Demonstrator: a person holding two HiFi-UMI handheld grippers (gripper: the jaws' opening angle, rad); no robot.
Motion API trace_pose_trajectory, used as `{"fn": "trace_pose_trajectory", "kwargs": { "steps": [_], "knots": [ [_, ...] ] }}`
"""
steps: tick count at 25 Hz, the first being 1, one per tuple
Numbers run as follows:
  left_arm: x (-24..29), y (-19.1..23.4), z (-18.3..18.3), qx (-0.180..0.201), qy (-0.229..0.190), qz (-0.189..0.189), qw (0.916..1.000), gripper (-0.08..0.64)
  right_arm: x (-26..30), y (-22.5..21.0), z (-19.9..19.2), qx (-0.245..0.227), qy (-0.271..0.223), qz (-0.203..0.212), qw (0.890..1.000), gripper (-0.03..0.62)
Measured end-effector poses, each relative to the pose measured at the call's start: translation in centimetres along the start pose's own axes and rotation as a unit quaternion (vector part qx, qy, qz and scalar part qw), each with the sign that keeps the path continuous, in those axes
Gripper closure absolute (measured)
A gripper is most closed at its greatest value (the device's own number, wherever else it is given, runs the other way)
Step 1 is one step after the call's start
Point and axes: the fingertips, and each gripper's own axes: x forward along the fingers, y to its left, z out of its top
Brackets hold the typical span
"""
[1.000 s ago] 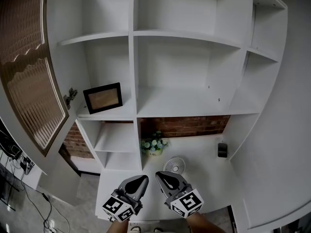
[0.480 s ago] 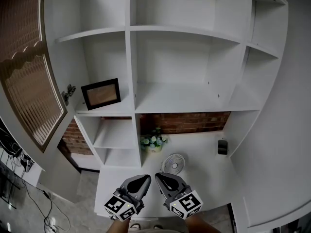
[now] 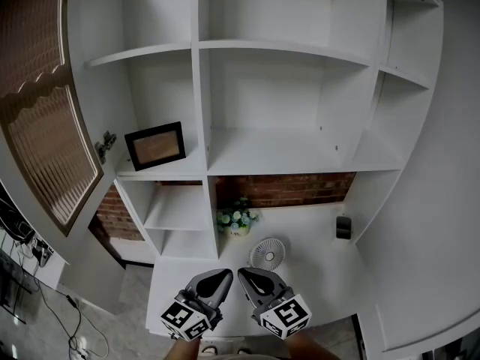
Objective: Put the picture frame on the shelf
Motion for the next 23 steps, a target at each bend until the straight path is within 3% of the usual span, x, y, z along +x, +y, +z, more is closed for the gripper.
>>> {"fn": "trace_pose_trajectory", "kwargs": {
  "steps": [23],
  "knots": [
    [-0.08, 0.75, 0.1, -0.002, 0.0, 0.001, 1.0, 0.551, 0.59, -0.19, -0.01, 0.006, 0.003, -0.003, 1.0, 0.578]
  ]
}}
